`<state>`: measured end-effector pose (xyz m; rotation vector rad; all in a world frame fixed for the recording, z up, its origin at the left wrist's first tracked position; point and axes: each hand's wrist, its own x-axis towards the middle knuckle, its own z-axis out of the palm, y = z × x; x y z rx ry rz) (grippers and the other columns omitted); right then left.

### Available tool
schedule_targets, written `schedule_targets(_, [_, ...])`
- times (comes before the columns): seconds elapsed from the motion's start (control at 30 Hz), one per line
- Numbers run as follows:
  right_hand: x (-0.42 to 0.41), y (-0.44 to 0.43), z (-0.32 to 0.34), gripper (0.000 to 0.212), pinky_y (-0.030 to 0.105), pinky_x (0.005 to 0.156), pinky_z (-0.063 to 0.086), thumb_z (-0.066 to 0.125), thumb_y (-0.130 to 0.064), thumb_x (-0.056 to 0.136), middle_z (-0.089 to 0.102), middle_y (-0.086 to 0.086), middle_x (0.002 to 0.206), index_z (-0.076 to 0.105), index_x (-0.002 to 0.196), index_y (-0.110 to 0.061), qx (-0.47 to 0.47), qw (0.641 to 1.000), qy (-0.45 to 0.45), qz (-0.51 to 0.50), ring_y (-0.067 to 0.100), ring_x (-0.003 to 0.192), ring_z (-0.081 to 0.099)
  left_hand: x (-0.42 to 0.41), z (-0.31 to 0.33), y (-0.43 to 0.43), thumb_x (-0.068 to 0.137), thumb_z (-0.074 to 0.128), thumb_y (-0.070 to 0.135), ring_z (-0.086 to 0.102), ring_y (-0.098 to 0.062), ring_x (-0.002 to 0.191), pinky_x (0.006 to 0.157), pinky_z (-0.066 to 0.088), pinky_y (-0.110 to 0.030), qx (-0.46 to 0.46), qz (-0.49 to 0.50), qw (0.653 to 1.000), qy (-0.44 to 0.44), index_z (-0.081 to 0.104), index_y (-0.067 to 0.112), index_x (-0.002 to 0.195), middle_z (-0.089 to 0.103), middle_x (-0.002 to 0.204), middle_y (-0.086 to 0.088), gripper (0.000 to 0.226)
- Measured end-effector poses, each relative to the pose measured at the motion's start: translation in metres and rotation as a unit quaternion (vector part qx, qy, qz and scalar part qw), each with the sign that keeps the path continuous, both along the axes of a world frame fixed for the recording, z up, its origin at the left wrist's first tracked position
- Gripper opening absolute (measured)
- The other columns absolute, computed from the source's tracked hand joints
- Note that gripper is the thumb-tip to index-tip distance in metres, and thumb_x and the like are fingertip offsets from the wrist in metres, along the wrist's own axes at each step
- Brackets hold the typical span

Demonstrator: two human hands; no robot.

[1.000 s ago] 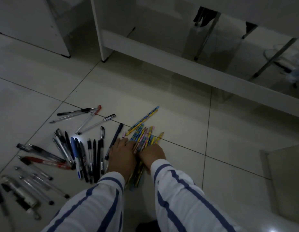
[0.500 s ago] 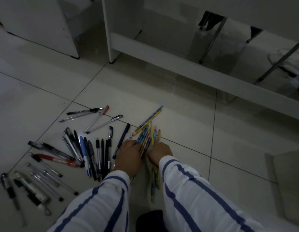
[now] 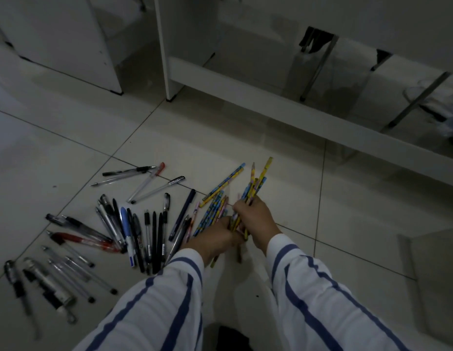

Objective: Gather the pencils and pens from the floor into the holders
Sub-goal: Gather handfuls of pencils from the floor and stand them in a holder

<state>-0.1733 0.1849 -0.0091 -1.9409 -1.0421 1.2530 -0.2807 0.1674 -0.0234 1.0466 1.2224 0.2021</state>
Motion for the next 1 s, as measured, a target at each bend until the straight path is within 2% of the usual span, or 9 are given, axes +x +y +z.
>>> schedule_targets(0.13, [0.001, -0.006, -0.003, 0.007, 0.036, 0.068, 0.048, 0.058, -0.023, 0.087, 0.061, 0.007, 0.083, 0.052, 0.084, -0.022, 0.006, 0.999, 0.035, 0.009, 0.023, 0.072, 0.057, 0.004, 0.000, -0.001, 0.084, 0.052, 0.004, 0.062, -0.027, 0.085, 0.078, 0.054, -0.038, 0.006, 0.012, 1.000, -0.012, 0.051, 0.012, 0.118, 0.063, 0.108, -0.018, 0.035])
schedule_targets(0.3, [0.004, -0.019, -0.006, 0.023, 0.028, 0.083, 0.045, 0.053, -0.040, 0.093, 0.062, -0.004, 0.092, 0.056, 0.102, -0.019, 0.069, 0.998, 0.000, -0.007, 0.022, 0.098, 0.060, 0.010, 0.005, -0.005, 0.085, 0.047, 0.013, 0.046, -0.022, 0.053, 0.056, 0.040, -0.031, 0.001, 0.026, 1.000, -0.017, 0.049, 0.015, 0.101, 0.051, 0.070, -0.011, 0.017])
schedule_targets(0.4, [0.002, -0.022, -0.013, 0.052, 0.039, 0.100, 0.044, 0.047, -0.053, 0.091, 0.057, 0.016, 0.129, 0.055, 0.117, -0.009, 0.066, 0.997, -0.018, -0.027, 0.029, 0.119, 0.054, 0.012, 0.007, -0.006, 0.086, 0.044, 0.007, 0.039, -0.020, 0.051, 0.052, 0.035, -0.029, -0.016, 0.044, 0.999, -0.023, 0.048, 0.016, 0.092, 0.043, 0.064, -0.007, 0.012])
schedule_targets(0.47, [-0.003, -0.025, -0.010, 0.063, 0.042, 0.104, 0.041, 0.037, -0.059, 0.085, 0.049, 0.016, 0.139, 0.054, 0.120, -0.010, 0.065, 0.997, -0.018, -0.039, 0.029, 0.124, 0.051, 0.014, 0.007, -0.008, 0.085, 0.043, 0.008, 0.037, -0.019, 0.050, 0.051, 0.033, -0.027, -0.013, 0.056, 0.998, -0.025, 0.049, 0.013, 0.100, 0.043, 0.065, -0.006, 0.017])
schedule_targets(0.57, [-0.005, -0.027, -0.010, 0.055, 0.036, 0.100, 0.041, 0.032, -0.052, 0.085, 0.054, 0.014, 0.131, 0.058, 0.110, -0.011, 0.070, 0.994, -0.023, -0.078, 0.028, 0.120, 0.052, 0.016, 0.005, -0.008, 0.086, 0.042, 0.012, 0.040, -0.020, 0.054, 0.049, 0.036, -0.026, -0.012, 0.072, 0.997, -0.026, 0.051, 0.015, 0.109, 0.046, 0.069, -0.010, 0.024])
schedule_targets(0.67, [-0.008, -0.028, -0.015, 0.028, 0.037, 0.095, 0.042, 0.041, -0.031, 0.093, 0.055, 0.003, 0.088, 0.058, 0.076, -0.016, 0.078, 0.992, -0.003, -0.095, 0.034, 0.108, 0.053, 0.015, 0.004, -0.007, 0.085, 0.044, 0.009, 0.045, -0.022, 0.055, 0.049, 0.038, -0.025, -0.033, 0.114, 0.991, -0.056, 0.053, 0.015, 0.114, 0.052, 0.075, -0.013, 0.031])
schedule_targets(0.77, [-0.014, -0.032, -0.028, 0.030, 0.046, 0.100, 0.044, 0.046, -0.045, 0.079, 0.060, 0.008, 0.099, 0.066, 0.068, -0.025, 0.064, 0.990, 0.057, -0.114, 0.029, 0.107, 0.057, 0.013, 0.006, -0.005, 0.089, 0.048, 0.007, 0.049, -0.022, 0.058, 0.051, 0.039, -0.024, -0.069, 0.171, 0.976, -0.116, 0.056, 0.012, 0.119, 0.057, 0.078, -0.013, 0.031])
schedule_targets(0.87, [-0.015, -0.037, -0.031, 0.025, 0.042, 0.106, 0.041, 0.048, -0.041, 0.086, 0.058, 0.007, 0.116, 0.069, 0.078, -0.031, 0.045, 0.989, 0.099, -0.102, 0.024, 0.114, 0.055, 0.010, 0.007, -0.004, 0.093, 0.048, 0.007, 0.060, -0.026, 0.082, 0.065, 0.046, -0.029, -0.092, 0.169, 0.969, -0.155, 0.055, 0.016, 0.122, 0.065, 0.097, -0.012, 0.032])
schedule_targets(1.0, [-0.010, -0.034, -0.030, 0.032, 0.036, 0.089, 0.043, 0.040, -0.045, 0.080, 0.061, 0.009, 0.092, 0.063, 0.068, -0.026, 0.040, 0.999, 0.000, 0.022, 0.028, 0.096, 0.057, 0.003, 0.003, -0.006, 0.094, 0.046, 0.000, 0.060, -0.028, 0.105, 0.094, 0.048, -0.038, -0.080, 0.157, 0.974, -0.142, 0.057, 0.009, 0.123, 0.066, 0.110, -0.015, 0.032])
